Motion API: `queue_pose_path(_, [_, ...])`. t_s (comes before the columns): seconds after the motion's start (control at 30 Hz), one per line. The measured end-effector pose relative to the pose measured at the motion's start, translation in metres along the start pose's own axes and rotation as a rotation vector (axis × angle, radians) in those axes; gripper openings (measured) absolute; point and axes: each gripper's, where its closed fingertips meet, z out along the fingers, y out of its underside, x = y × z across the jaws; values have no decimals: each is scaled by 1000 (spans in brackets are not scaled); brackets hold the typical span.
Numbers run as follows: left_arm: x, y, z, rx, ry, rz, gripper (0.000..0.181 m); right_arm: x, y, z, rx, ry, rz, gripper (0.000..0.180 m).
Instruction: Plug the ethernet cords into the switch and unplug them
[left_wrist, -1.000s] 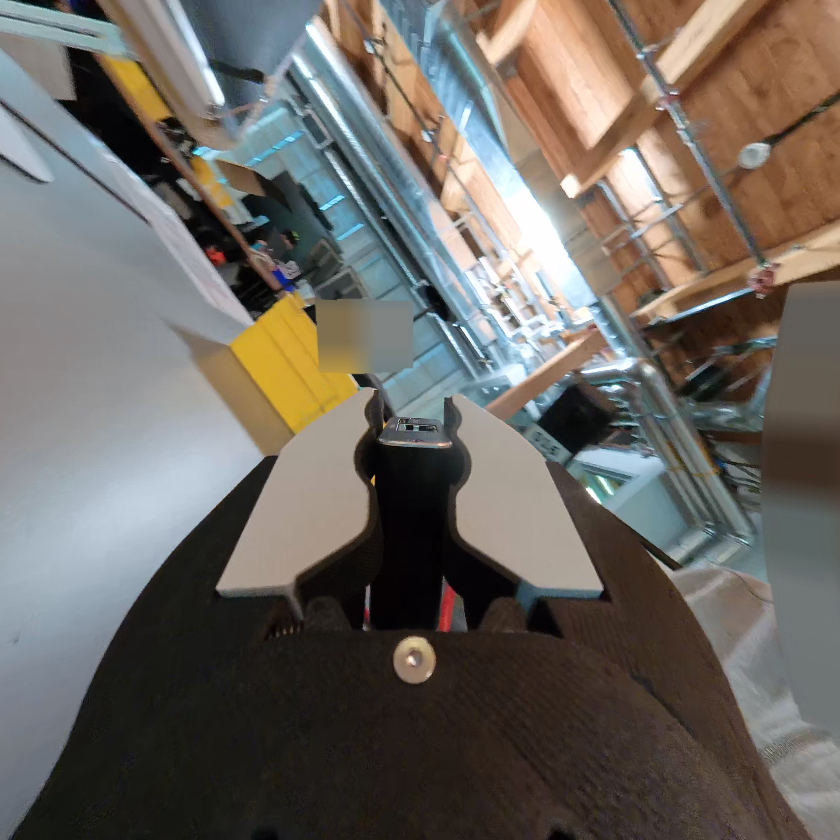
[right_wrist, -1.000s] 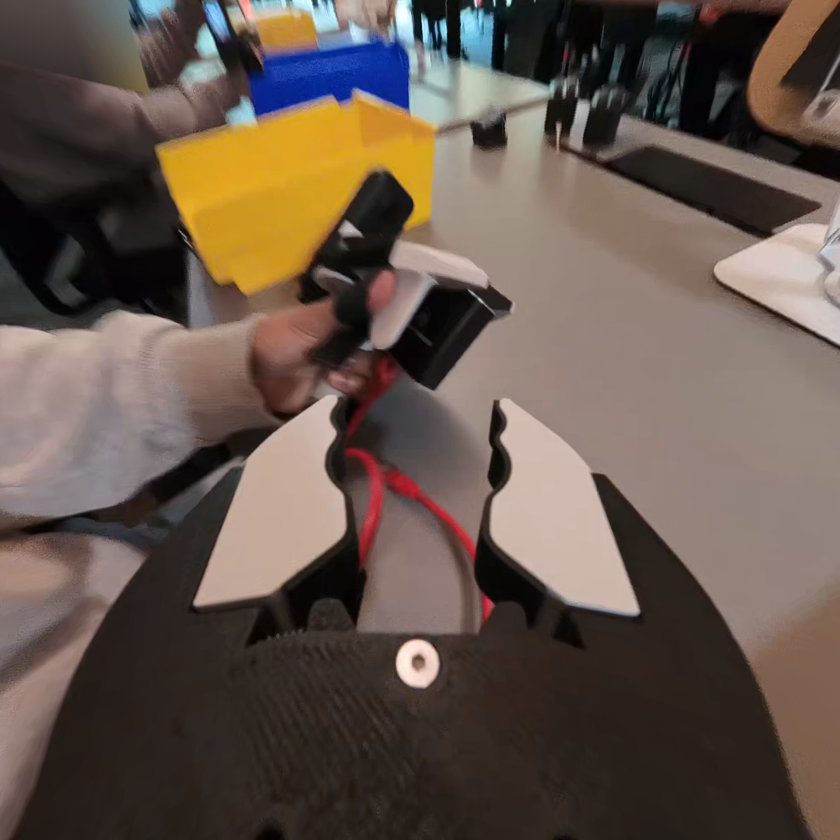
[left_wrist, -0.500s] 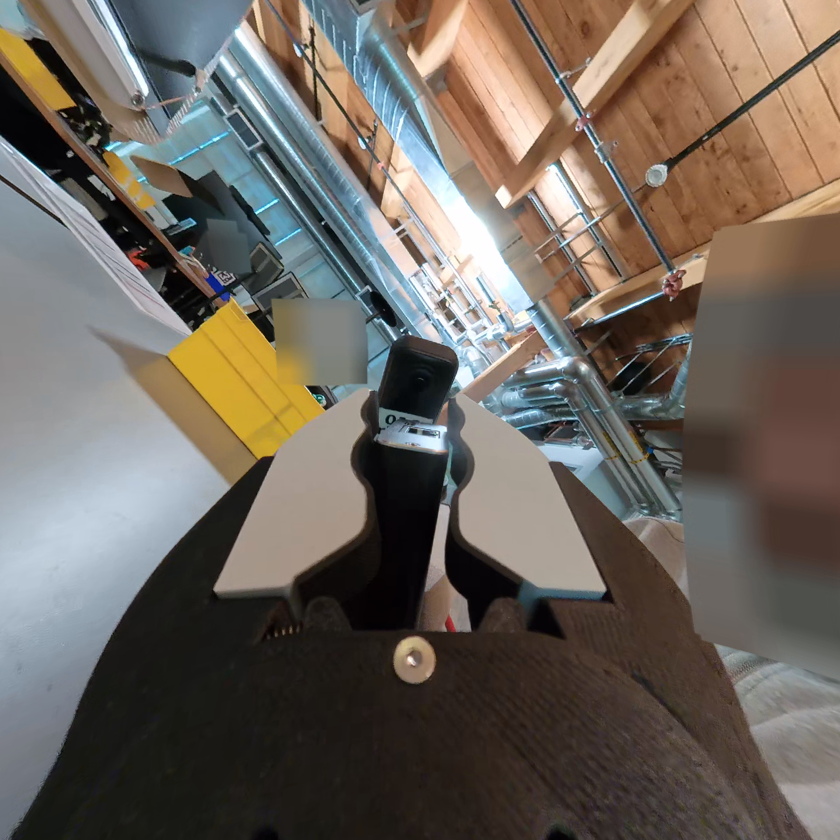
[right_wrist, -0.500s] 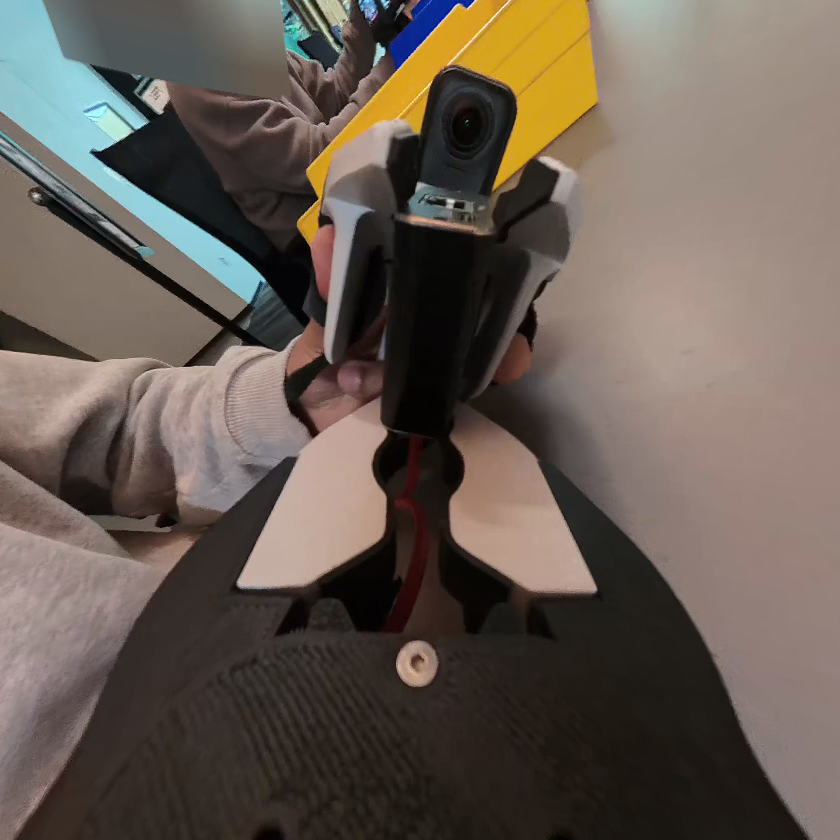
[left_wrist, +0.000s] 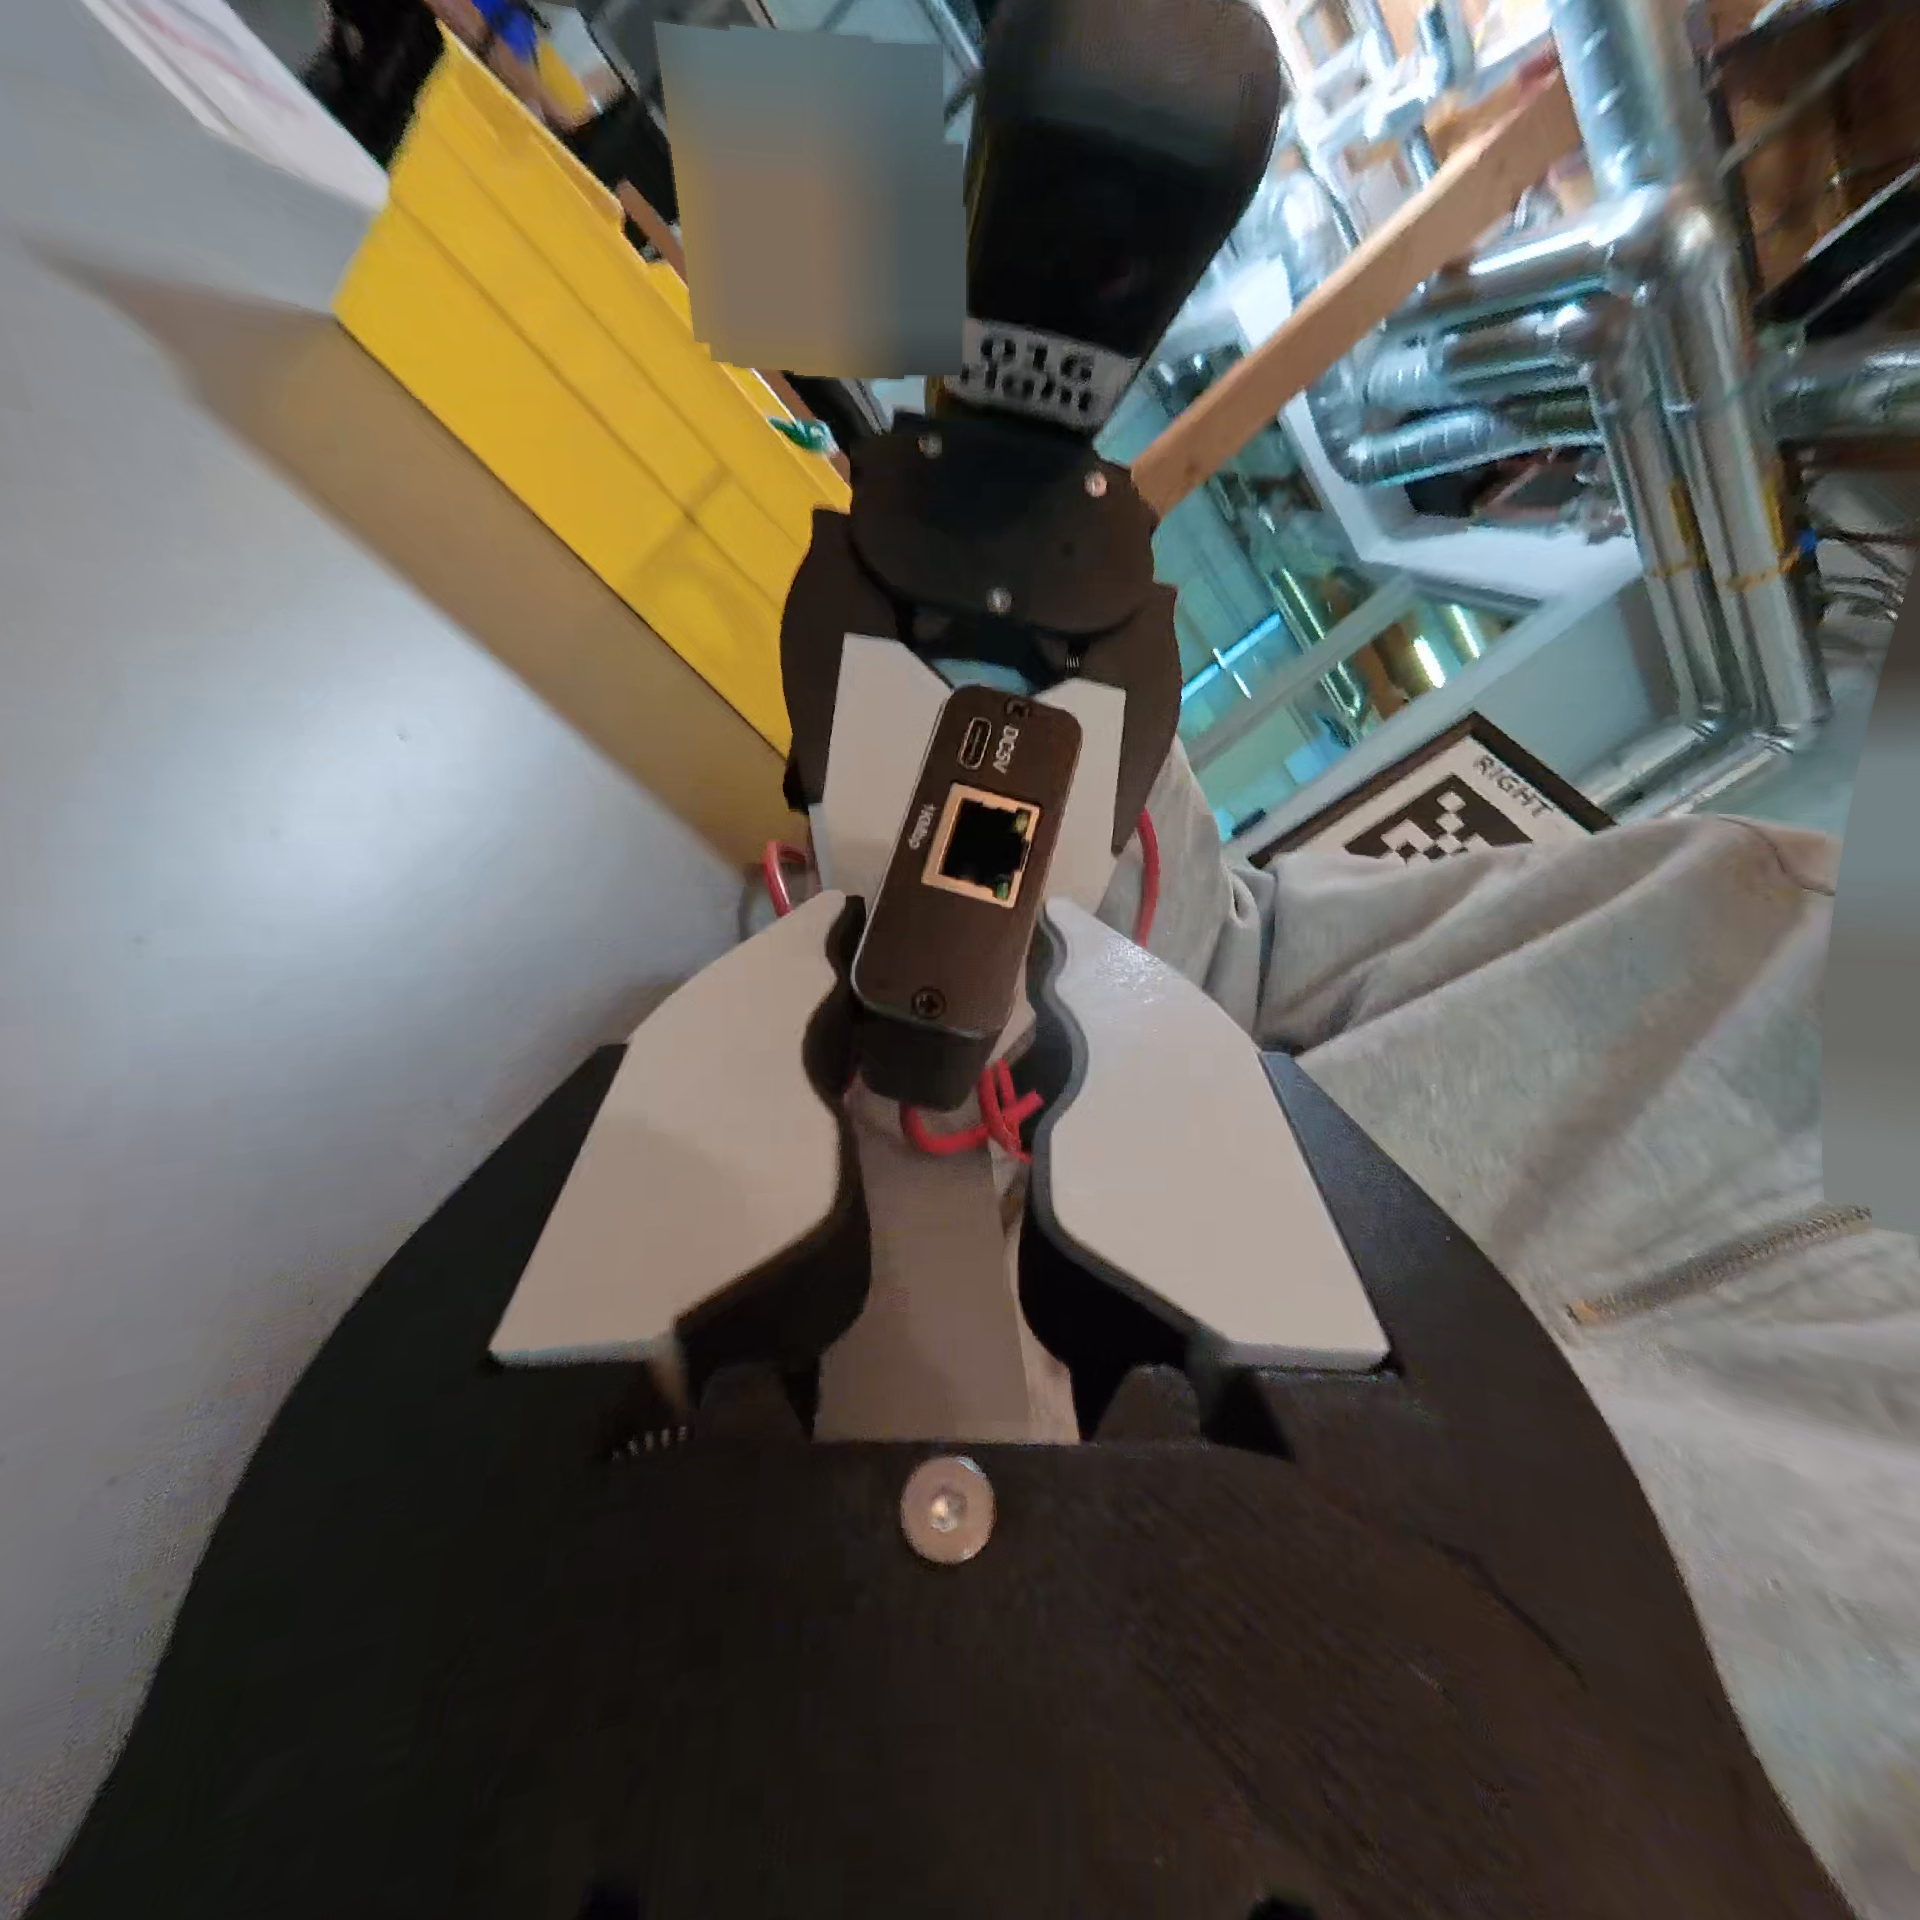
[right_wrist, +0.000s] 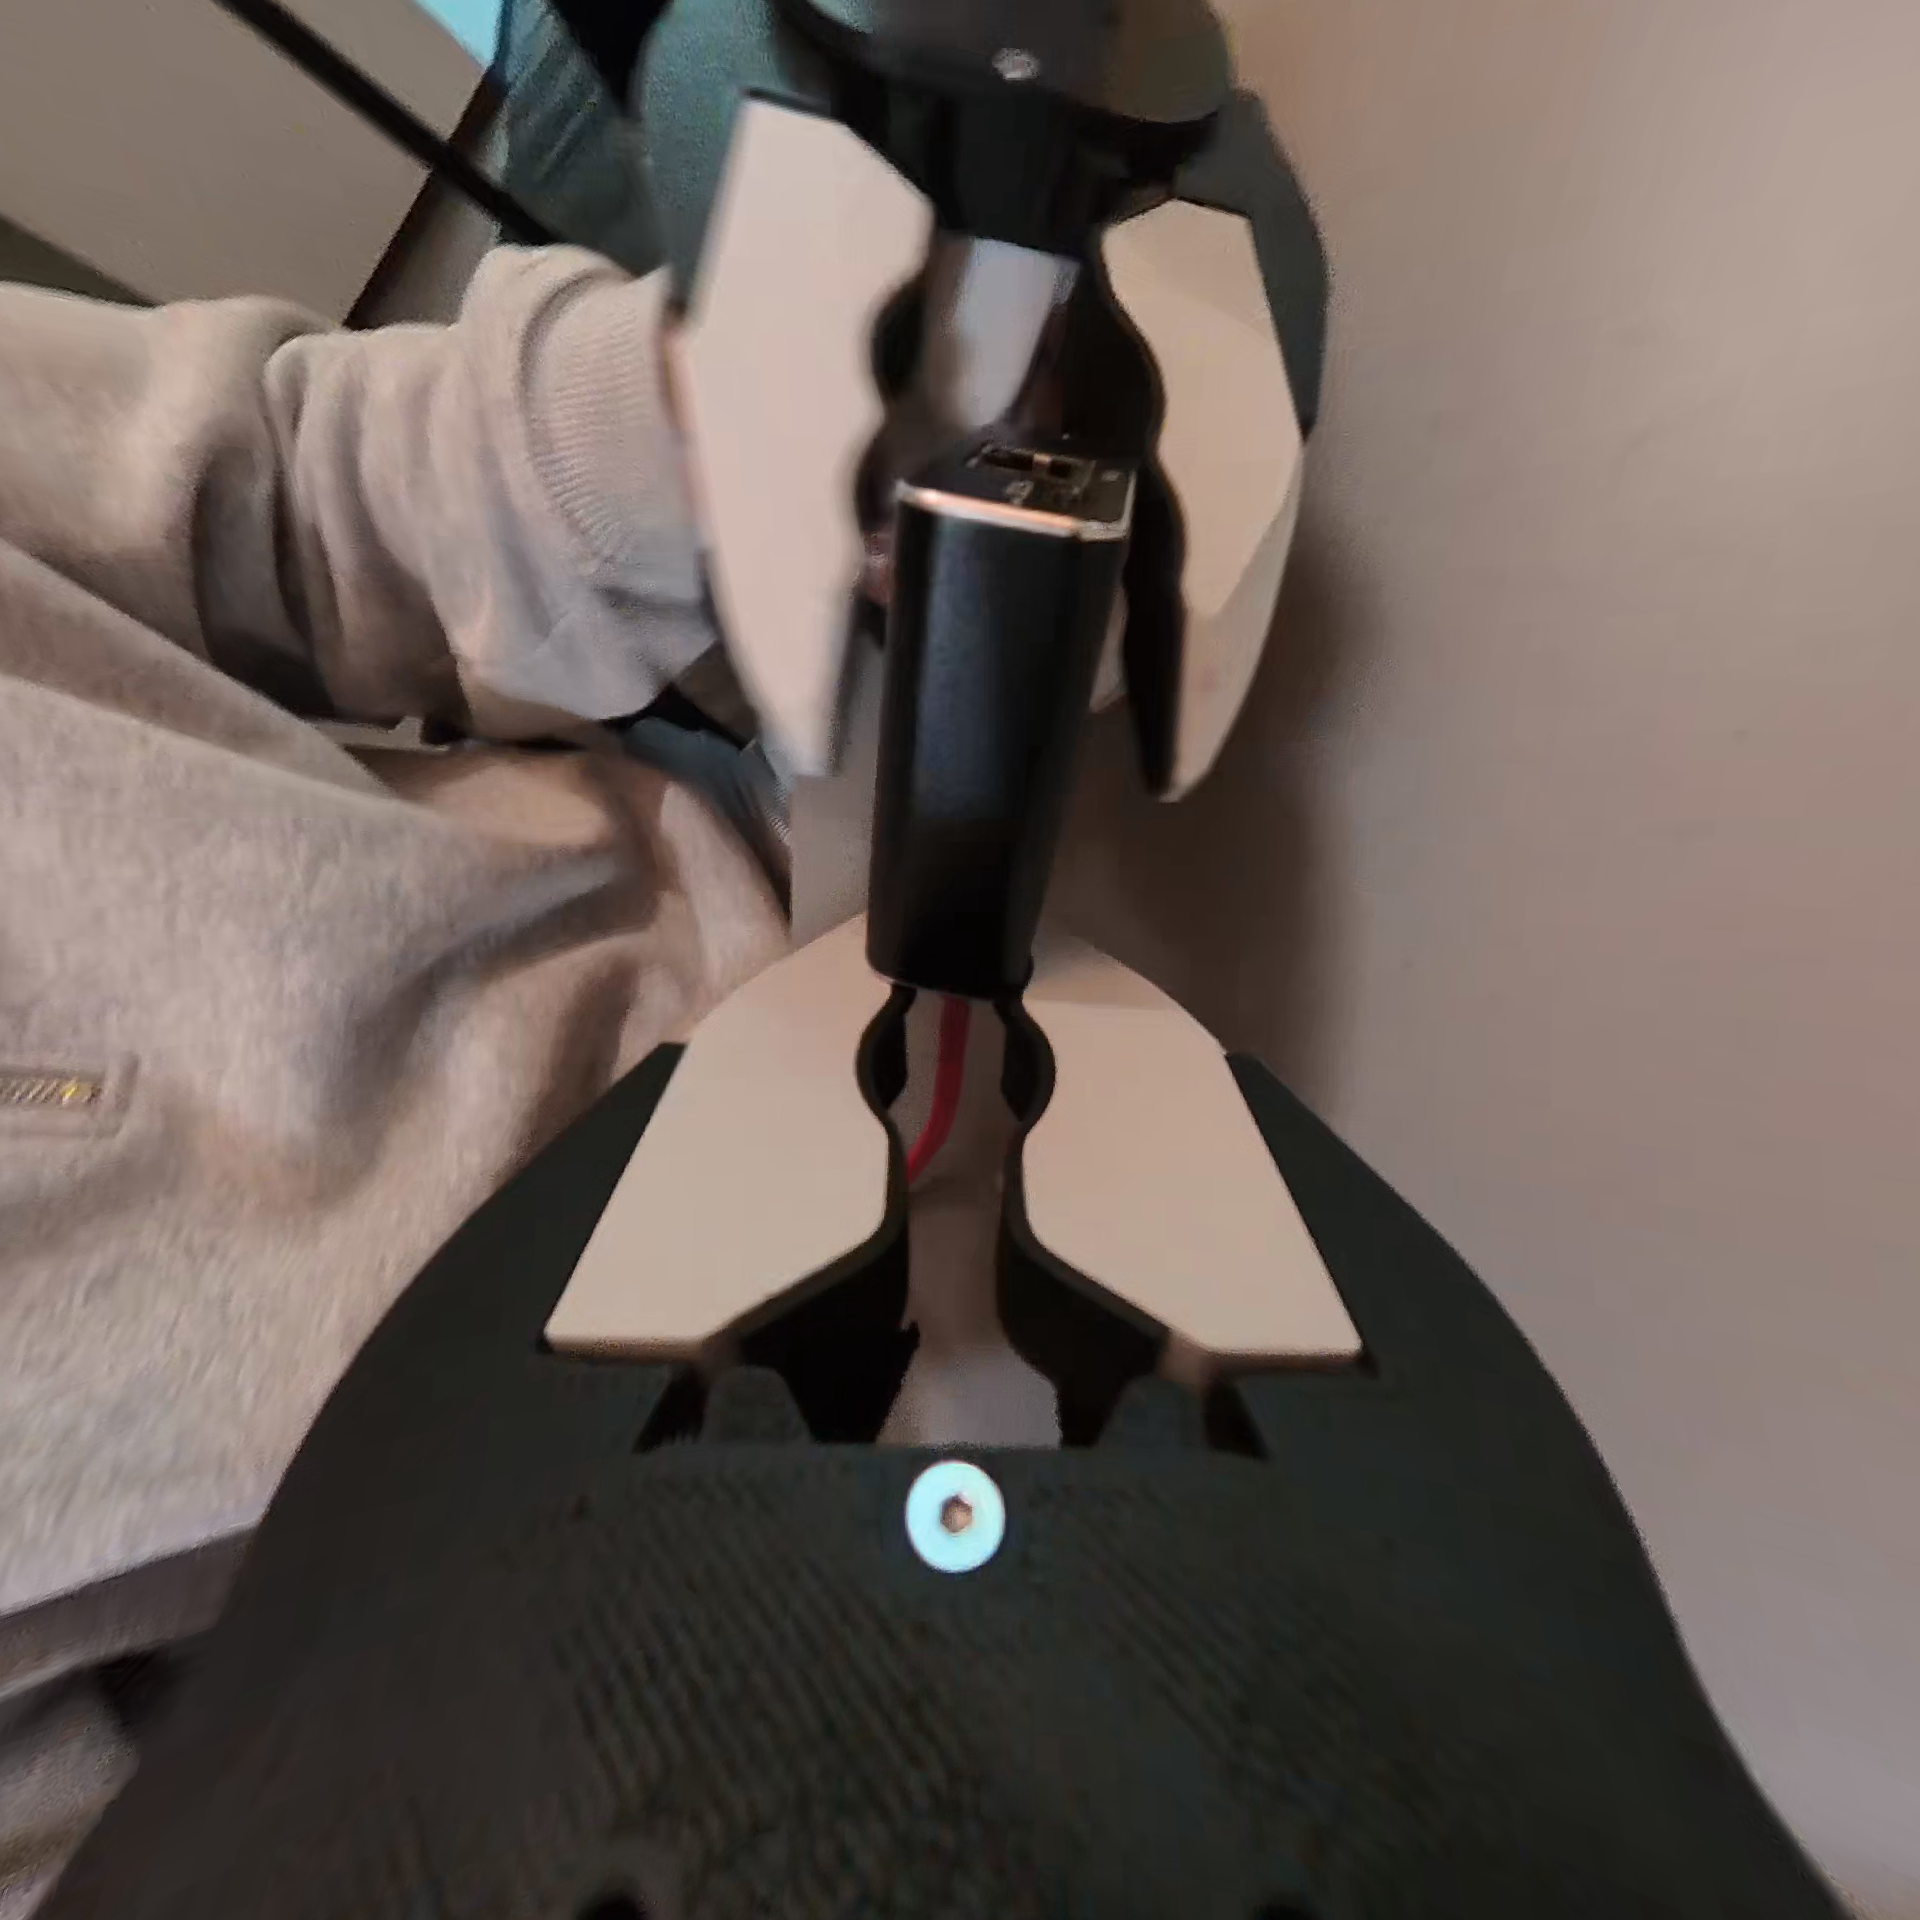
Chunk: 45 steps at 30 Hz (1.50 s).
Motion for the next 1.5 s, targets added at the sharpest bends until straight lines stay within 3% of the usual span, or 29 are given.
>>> queue_pose_path(0.2, [-6,-9,-6,45,-87,25,26,4,-8,-18,12,68,-29,13])
queue_pose_path(0.27, [-10,-21,-17,139,-101,-1,26,15,-25,-44,120,192,-16,8])
queue_pose_path(0.37, [-21,-40,-41,317,-155,-57,25,11,-53,-100,342,323,-30,20])
queue_pose_path(0.5, [-42,-56,-83,556,-244,-141,25,-49,-87,-146,622,373,-185,23])
queue_pose_path(0.57, [-46,-61,-98,638,-254,-164,25,-87,-102,-129,726,284,-268,17])
queue_pose_path(0.63, [-46,-64,-107,683,-277,-149,25,-105,-106,-80,716,157,-269,15])
queue_pose_path(0.73, [-41,-66,-109,697,-292,-114,25,-76,-87,4,531,107,-141,21])
queue_pose_path(0.8, [-39,-65,-106,679,-284,-106,25,-39,-73,28,470,184,-73,21])
queue_pose_path(1.0, [-32,-56,-78,552,-170,-124,25,20,-63,-8,563,382,-100,24])
queue_pose_path(1.27, [-24,-43,-47,392,-145,-64,24,27,-52,-11,609,147,25,28])
queue_pose_path(1.5, [-17,-41,-37,370,-99,-33,25,24,-51,-3,589,136,13,16])
